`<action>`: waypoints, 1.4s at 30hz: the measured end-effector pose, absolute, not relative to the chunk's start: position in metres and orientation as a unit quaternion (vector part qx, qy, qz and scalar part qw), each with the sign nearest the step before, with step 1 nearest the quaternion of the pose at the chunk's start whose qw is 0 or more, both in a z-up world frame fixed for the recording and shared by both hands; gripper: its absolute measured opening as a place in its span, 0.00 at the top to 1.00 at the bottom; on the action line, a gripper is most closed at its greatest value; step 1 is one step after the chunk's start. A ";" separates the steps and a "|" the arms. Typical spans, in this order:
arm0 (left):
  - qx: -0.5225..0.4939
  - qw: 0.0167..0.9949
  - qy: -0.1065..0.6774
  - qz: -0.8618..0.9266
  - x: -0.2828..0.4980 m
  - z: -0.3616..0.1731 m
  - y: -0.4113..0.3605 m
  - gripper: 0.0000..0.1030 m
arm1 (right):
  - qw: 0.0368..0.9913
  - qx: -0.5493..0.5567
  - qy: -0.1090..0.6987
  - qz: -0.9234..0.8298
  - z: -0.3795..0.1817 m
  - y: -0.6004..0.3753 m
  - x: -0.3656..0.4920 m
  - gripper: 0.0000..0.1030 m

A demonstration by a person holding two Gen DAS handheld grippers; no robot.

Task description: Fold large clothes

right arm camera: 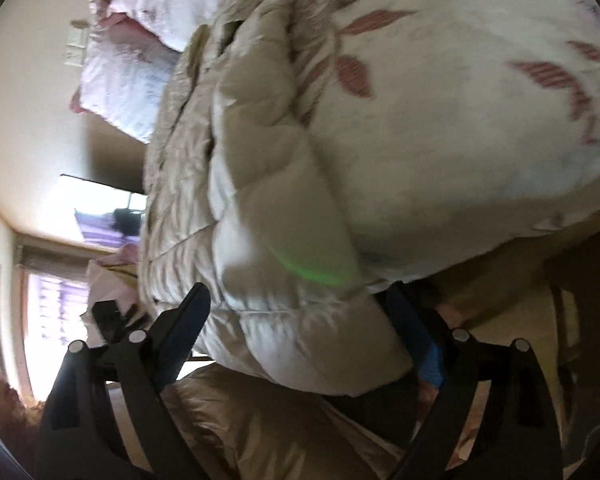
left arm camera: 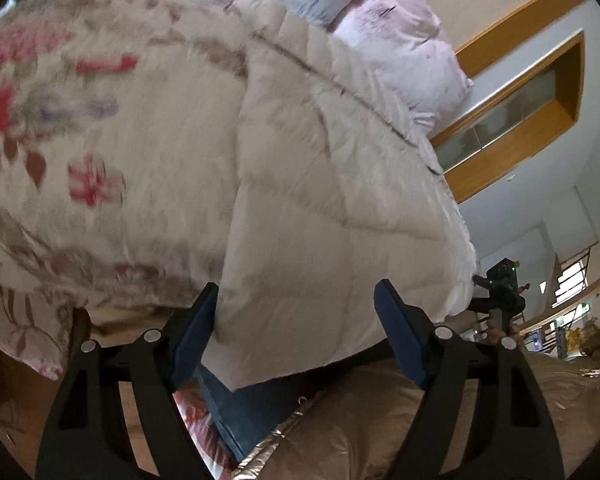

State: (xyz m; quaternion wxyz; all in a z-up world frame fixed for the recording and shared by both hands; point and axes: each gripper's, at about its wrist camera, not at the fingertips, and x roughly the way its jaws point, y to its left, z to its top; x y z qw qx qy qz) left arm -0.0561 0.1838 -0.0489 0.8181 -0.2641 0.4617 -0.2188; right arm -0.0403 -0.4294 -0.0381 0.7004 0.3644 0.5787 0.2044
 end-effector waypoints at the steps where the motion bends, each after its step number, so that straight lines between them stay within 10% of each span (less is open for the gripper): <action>1: -0.268 0.815 0.462 -0.223 -0.055 -0.052 0.183 0.23 | 0.699 0.363 0.580 0.208 -0.040 -0.426 -0.039 0.14; 6: -0.293 0.803 0.462 -0.237 -0.047 -0.067 0.179 0.26 | 0.696 0.360 0.577 0.230 -0.041 -0.411 -0.042 0.41; 14: -0.317 0.789 0.455 -0.264 -0.054 -0.066 0.181 0.71 | 0.717 0.325 0.556 0.268 -0.010 -0.396 -0.045 0.78; 42: -0.266 0.908 0.285 -0.153 0.064 0.071 0.187 0.87 | 0.971 -0.013 0.235 0.042 0.155 -0.303 0.052 0.85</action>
